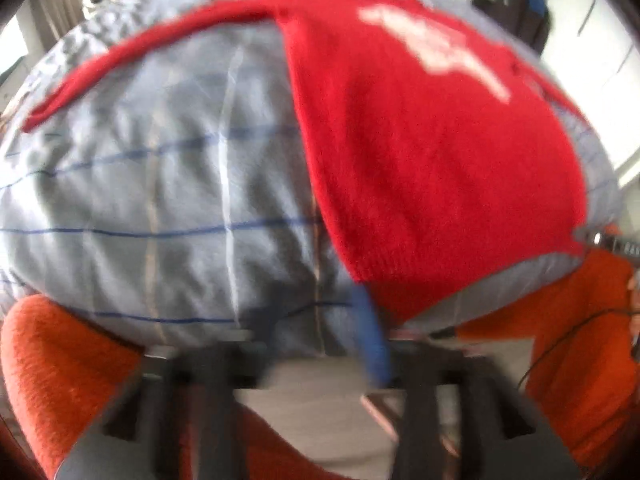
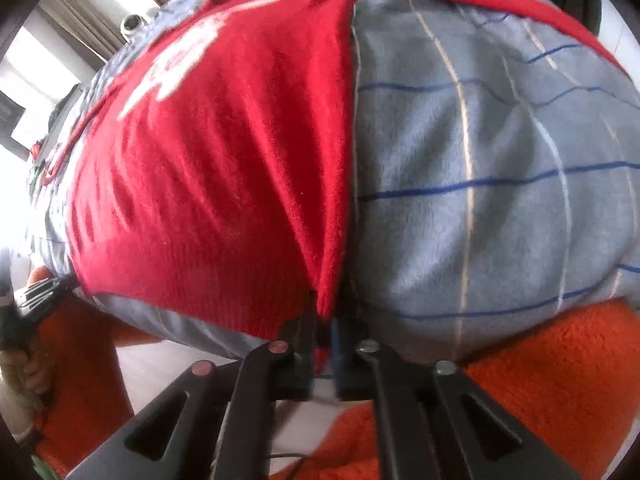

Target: Fold small clothes

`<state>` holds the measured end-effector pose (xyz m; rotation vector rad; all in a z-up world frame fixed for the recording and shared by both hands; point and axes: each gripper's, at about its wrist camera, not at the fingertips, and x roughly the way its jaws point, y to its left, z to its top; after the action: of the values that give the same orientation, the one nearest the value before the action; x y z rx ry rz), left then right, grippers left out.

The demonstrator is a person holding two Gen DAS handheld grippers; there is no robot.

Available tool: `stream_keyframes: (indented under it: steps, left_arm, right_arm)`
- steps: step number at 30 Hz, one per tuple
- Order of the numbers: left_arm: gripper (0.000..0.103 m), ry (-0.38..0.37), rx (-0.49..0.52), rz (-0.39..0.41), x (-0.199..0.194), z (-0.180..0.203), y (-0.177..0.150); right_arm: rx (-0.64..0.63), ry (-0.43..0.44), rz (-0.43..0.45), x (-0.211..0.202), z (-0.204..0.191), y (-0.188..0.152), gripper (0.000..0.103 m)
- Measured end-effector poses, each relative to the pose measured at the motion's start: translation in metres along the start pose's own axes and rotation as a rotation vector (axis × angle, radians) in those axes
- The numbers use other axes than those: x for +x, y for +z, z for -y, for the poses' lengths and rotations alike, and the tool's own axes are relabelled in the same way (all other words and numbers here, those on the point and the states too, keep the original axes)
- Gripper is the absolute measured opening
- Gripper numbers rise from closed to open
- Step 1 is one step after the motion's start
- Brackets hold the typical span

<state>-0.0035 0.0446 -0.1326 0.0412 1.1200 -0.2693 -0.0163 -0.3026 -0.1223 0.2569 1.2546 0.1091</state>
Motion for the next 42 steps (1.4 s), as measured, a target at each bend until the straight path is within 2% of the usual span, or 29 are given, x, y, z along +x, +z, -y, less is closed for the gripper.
stream_keyframes:
  steps: [1,2,4,6,8,13,17,22,25,27,36,42]
  left_arm:
    - [0.068,-0.005,-0.01,0.03,-0.008,-0.004,0.003]
    - [0.068,-0.01,-0.019,0.066,-0.018,-0.007,0.007]
    - [0.069,0.004,-0.034,0.104,-0.03,-0.012,0.016]
    - [0.074,0.027,-0.052,0.136,-0.037,-0.019,0.024]
    - [0.076,0.068,-0.061,0.18,-0.041,-0.024,0.044]
    - [0.086,0.177,-0.083,0.278,-0.042,-0.03,0.078]
    - [0.086,0.24,-0.126,0.284,-0.021,-0.034,0.077]
    - [0.086,0.269,-0.158,0.244,-0.004,-0.042,0.071]
    - [0.086,0.308,-0.145,0.233,0.004,-0.044,0.069]
    - [0.086,0.32,-0.146,0.228,0.007,-0.047,0.067]
    - [0.087,0.304,-0.207,0.154,0.025,-0.067,0.06]
    - [0.091,0.304,-0.215,0.142,0.028,-0.067,0.058]
  right_arm:
    - [0.008,0.006,0.013,-0.006,0.002,-0.002,0.036]
    - [0.013,0.013,0.041,-0.014,0.004,-0.004,0.045]
    - [0.014,-0.007,0.118,-0.033,0.004,-0.008,0.049]
    - [0.014,-0.048,0.207,-0.05,0.005,-0.011,0.052]
    - [0.02,-0.088,0.312,-0.065,0.007,-0.007,0.059]
    - [0.025,-0.127,0.52,-0.081,0.005,0.02,0.061]
    - [-0.019,-0.198,0.628,-0.085,0.006,0.02,0.062]
    - [-0.007,-0.197,0.611,-0.079,0.013,0.014,0.063]
    - [0.024,-0.201,0.615,-0.079,0.02,0.012,0.069]
    - [0.049,-0.198,0.608,-0.078,0.025,0.012,0.069]
    - [0.099,-0.194,0.576,-0.069,0.033,0.015,0.069]
    - [0.098,-0.194,0.572,-0.068,0.033,0.016,0.069]
